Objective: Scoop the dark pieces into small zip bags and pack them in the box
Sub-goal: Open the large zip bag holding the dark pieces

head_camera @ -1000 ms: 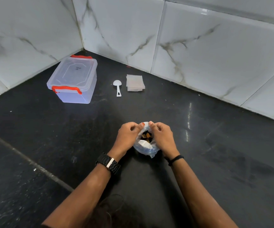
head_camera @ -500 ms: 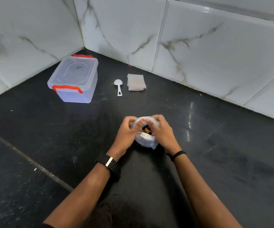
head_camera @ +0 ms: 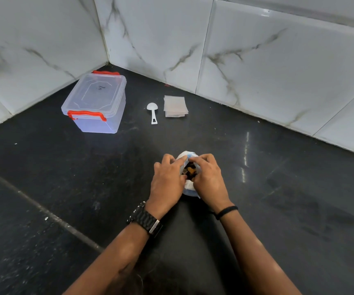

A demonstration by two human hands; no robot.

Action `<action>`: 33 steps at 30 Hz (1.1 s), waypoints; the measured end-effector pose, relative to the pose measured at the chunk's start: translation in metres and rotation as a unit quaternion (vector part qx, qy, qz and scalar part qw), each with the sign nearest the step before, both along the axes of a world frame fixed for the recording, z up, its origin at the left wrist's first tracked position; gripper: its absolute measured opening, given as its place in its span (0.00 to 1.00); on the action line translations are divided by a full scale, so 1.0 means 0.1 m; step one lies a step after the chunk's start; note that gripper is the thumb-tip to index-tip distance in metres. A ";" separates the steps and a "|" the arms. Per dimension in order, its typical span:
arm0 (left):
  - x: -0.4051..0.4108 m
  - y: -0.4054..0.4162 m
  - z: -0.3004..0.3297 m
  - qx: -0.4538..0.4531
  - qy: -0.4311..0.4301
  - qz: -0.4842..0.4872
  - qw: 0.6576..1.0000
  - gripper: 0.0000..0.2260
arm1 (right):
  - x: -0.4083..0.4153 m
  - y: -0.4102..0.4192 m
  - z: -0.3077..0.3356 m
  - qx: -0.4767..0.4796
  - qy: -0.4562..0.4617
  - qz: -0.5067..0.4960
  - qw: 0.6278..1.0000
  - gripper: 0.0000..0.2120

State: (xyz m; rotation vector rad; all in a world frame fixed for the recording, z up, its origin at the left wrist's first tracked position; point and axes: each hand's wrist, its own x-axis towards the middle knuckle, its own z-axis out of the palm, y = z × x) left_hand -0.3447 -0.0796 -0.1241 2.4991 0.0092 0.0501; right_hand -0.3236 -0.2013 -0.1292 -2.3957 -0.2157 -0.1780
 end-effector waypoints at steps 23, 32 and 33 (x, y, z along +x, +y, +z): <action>0.13 0.03 -0.06 -0.236 0.075 0.067 0.967 0.19 | 0.04 -0.17 0.21 -0.020 0.297 0.108 0.948 0.37; 0.06 0.02 -0.09 -0.416 0.195 0.047 0.887 0.38 | 0.01 -0.24 0.29 -0.056 0.194 0.026 0.979 0.31; 0.07 0.01 -0.11 -0.418 0.180 0.060 0.889 0.38 | 0.01 -0.22 0.27 -0.053 0.192 0.022 0.980 0.31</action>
